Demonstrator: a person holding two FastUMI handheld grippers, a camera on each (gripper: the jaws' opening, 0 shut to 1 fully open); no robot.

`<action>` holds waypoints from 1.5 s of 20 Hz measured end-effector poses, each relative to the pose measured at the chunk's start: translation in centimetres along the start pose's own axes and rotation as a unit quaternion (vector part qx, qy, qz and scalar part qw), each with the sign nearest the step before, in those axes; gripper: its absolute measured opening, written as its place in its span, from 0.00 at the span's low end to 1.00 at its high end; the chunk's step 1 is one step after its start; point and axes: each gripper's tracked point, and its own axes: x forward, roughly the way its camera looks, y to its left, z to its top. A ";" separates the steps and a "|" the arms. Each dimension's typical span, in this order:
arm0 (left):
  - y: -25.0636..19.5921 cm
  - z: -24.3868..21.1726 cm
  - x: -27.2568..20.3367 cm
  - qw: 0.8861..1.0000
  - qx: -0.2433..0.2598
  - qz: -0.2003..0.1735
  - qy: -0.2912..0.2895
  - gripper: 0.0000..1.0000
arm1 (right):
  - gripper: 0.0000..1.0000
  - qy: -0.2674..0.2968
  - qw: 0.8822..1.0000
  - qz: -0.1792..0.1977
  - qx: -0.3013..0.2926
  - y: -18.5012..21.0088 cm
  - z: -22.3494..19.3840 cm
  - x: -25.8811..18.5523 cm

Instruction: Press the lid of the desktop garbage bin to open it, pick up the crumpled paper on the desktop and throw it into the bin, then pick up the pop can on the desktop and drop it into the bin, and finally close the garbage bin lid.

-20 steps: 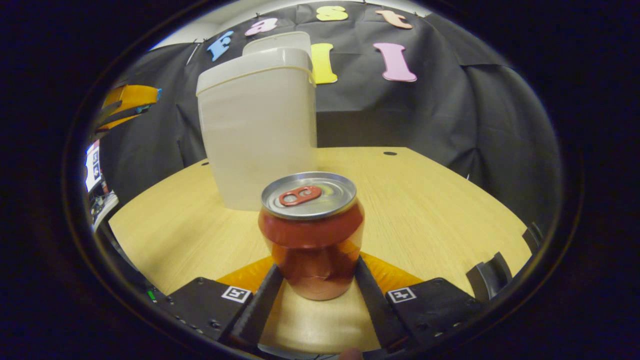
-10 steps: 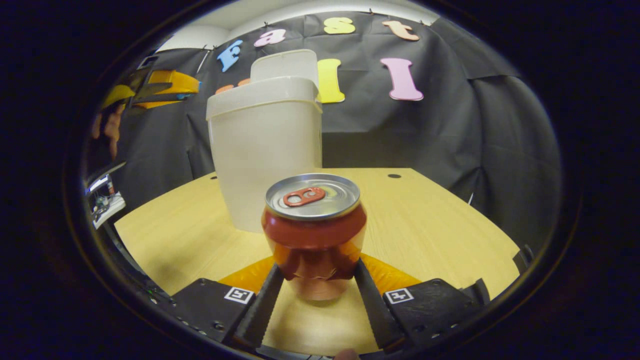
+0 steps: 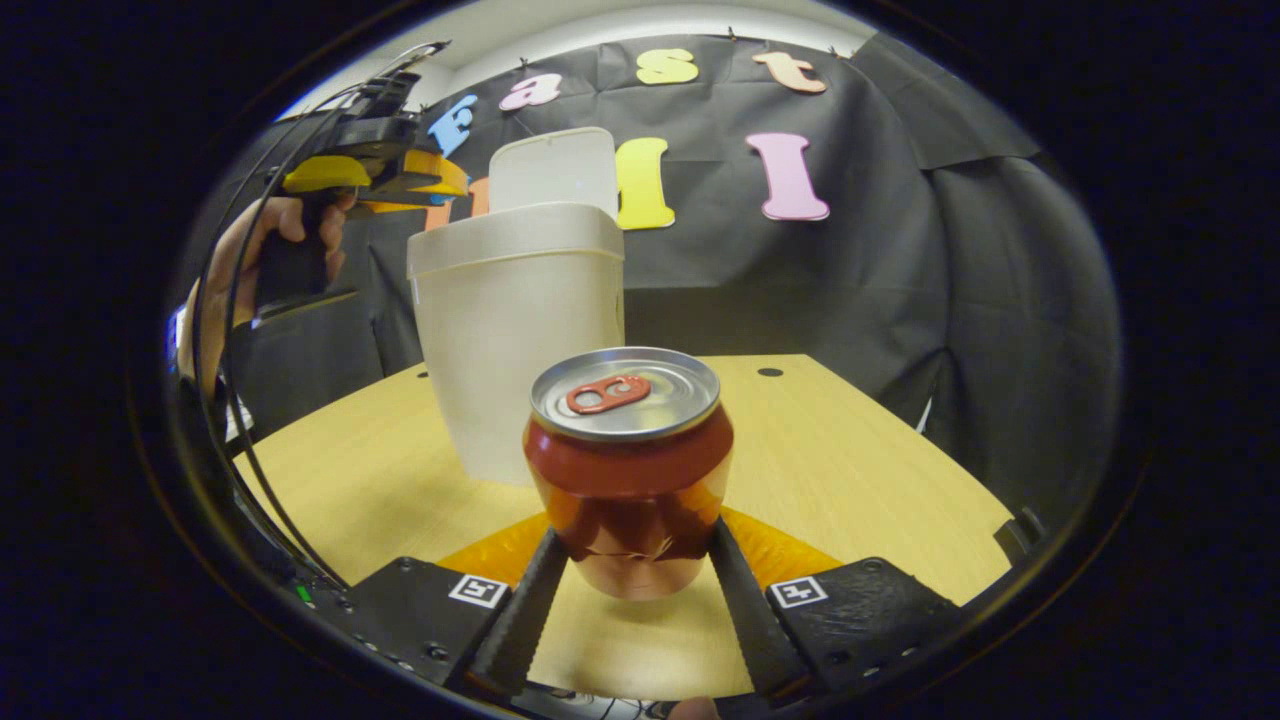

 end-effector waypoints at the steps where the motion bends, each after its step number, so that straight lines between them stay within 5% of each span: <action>1: 0.0 -0.2 0.3 1.000 0.002 0.001 0.002 0.39 | 0.80 -0.002 1.000 -0.001 -0.001 -0.1 0.1 0.0; 7: -0.7 -1.5 1.2 0.999 0.012 -0.010 0.032 0.47 | 0.80 -0.002 1.000 0.000 0.005 -0.2 0.3 0.0; 9: -0.3 -1.1 1.0 1.000 0.013 -0.002 0.026 0.89 | 0.82 -0.002 1.000 0.004 0.006 0.0 0.3 0.1; 10: -0.3 -0.9 1.0 1.000 0.012 -0.002 0.022 0.96 | 0.82 -0.002 1.000 0.006 0.008 0.0 0.3 0.1; 23: 1.3 0.3 -3.5 1.000 0.016 0.002 -0.007 0.98 | 0.80 -0.021 1.000 0.003 0.011 -0.3 2.0 -1.0; 30: 4.0 -0.8 -7.5 0.999 0.022 0.019 -0.021 0.98 | 0.81 -0.057 0.998 0.008 -0.007 0.0 7.3 -1.7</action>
